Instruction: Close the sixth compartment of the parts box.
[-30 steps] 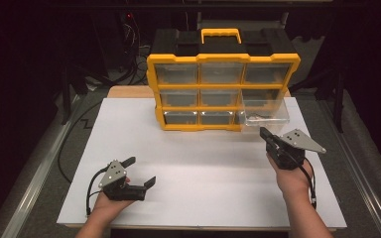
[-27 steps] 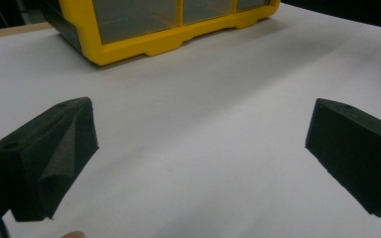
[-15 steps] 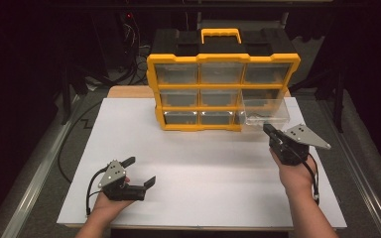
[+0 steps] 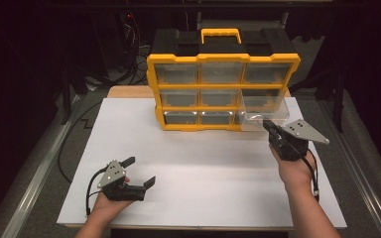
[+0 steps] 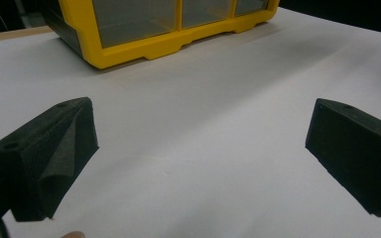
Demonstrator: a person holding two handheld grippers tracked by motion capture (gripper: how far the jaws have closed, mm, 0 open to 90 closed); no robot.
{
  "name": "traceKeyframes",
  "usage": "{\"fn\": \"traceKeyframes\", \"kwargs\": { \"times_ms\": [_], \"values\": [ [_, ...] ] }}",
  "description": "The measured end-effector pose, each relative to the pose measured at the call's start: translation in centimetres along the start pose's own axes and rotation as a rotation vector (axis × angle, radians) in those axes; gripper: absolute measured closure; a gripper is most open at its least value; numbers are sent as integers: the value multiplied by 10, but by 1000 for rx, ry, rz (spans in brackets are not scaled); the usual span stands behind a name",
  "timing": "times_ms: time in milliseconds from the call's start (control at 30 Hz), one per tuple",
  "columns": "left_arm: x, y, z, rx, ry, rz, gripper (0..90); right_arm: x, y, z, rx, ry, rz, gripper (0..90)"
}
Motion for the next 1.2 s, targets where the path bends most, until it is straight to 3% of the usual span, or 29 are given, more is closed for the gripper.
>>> {"fn": "traceKeyframes", "kwargs": {
  "times_ms": [1200],
  "values": [
    [0,-1,0,-5,-13,7,9,-9,34,-10,29,0,50,900]
  ]
}}
Point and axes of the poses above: each handheld gripper's, and its own axes: y roughly forward along the jaws, z roughly out of its underside, x roughly to its left, the point moved 1 cm from there along y, roughly forward along the jaws, and after that the axes turned 1 degree about y, right-handed, at the moved point
